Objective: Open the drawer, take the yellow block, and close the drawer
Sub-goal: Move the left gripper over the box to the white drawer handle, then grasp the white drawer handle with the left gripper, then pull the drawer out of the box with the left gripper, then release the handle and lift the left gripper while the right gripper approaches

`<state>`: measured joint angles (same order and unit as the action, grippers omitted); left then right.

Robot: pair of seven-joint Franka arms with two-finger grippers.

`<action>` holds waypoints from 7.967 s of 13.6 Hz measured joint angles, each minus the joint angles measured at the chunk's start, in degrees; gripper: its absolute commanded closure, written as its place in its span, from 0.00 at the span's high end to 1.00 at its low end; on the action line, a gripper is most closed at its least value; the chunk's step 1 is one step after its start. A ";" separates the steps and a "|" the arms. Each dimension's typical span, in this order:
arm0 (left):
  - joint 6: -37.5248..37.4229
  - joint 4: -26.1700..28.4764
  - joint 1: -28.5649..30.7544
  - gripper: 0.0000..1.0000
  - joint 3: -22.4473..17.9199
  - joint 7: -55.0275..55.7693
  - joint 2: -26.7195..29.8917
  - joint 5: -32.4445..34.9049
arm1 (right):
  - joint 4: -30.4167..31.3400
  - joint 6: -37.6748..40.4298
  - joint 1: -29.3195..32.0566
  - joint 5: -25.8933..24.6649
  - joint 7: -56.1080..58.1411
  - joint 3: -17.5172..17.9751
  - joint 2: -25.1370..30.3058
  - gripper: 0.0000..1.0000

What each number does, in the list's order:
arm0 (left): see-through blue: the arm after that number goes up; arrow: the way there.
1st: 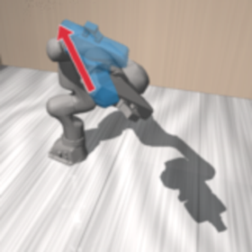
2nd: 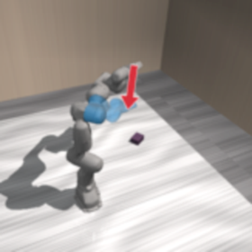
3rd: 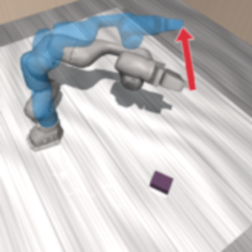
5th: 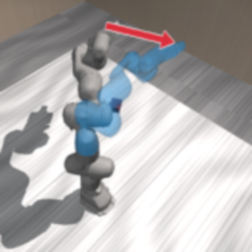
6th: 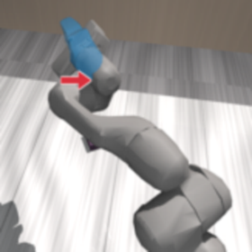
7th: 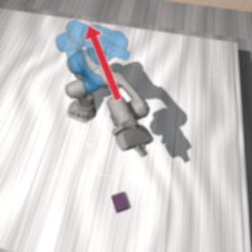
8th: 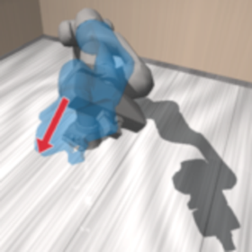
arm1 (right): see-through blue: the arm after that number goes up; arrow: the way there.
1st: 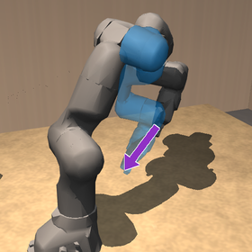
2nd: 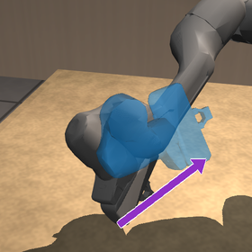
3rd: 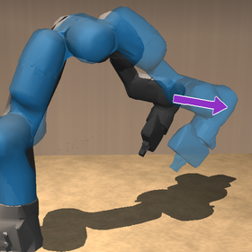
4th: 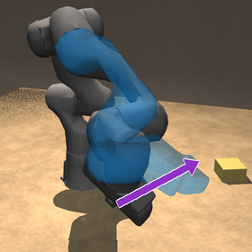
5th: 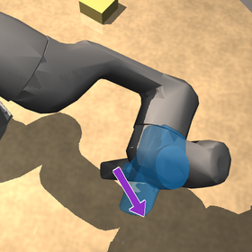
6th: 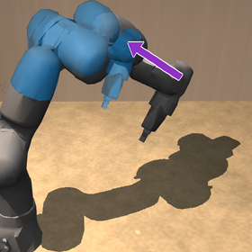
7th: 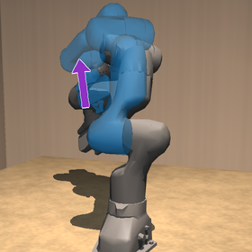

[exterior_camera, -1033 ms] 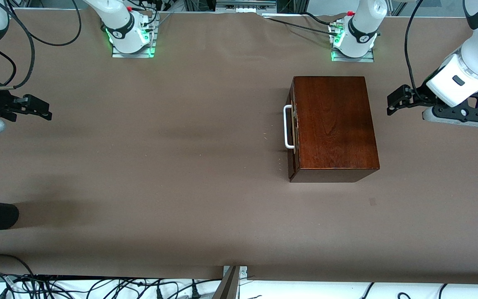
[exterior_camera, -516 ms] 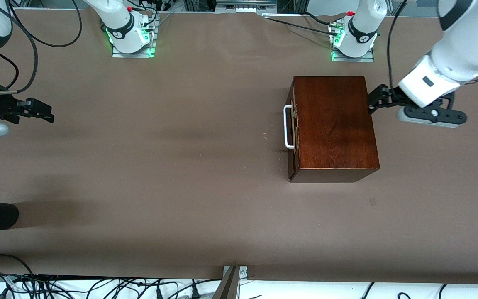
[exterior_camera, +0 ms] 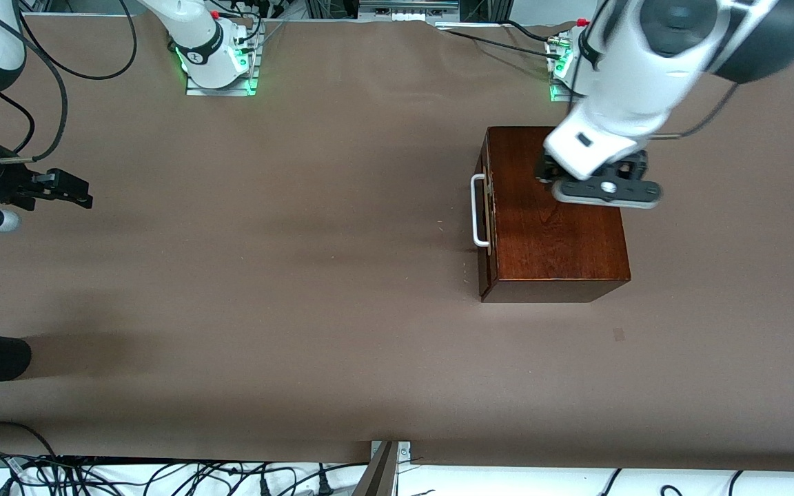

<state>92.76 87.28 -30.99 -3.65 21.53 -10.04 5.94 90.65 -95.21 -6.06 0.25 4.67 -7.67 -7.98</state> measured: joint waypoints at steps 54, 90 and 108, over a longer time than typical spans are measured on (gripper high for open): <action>17.23 -9.71 -18.60 1.00 1.26 26.44 -33.21 5.96 | -3.05 -0.96 -0.08 0.66 -0.08 -0.01 -2.55 1.00; -2.33 -19.27 -8.81 1.00 9.21 25.13 -16.40 -3.12 | -8.23 5.35 -0.27 1.38 -9.14 1.75 -1.43 1.00; -12.53 -10.29 27.63 1.00 9.57 -7.28 1.64 -3.32 | -12.70 1.92 -19.62 1.48 -18.34 14.19 -8.34 1.00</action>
<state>80.23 76.99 -3.36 5.92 14.25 -8.40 2.62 77.95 -93.29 -25.68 1.72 -13.67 6.52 -16.32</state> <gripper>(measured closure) 0.000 0.000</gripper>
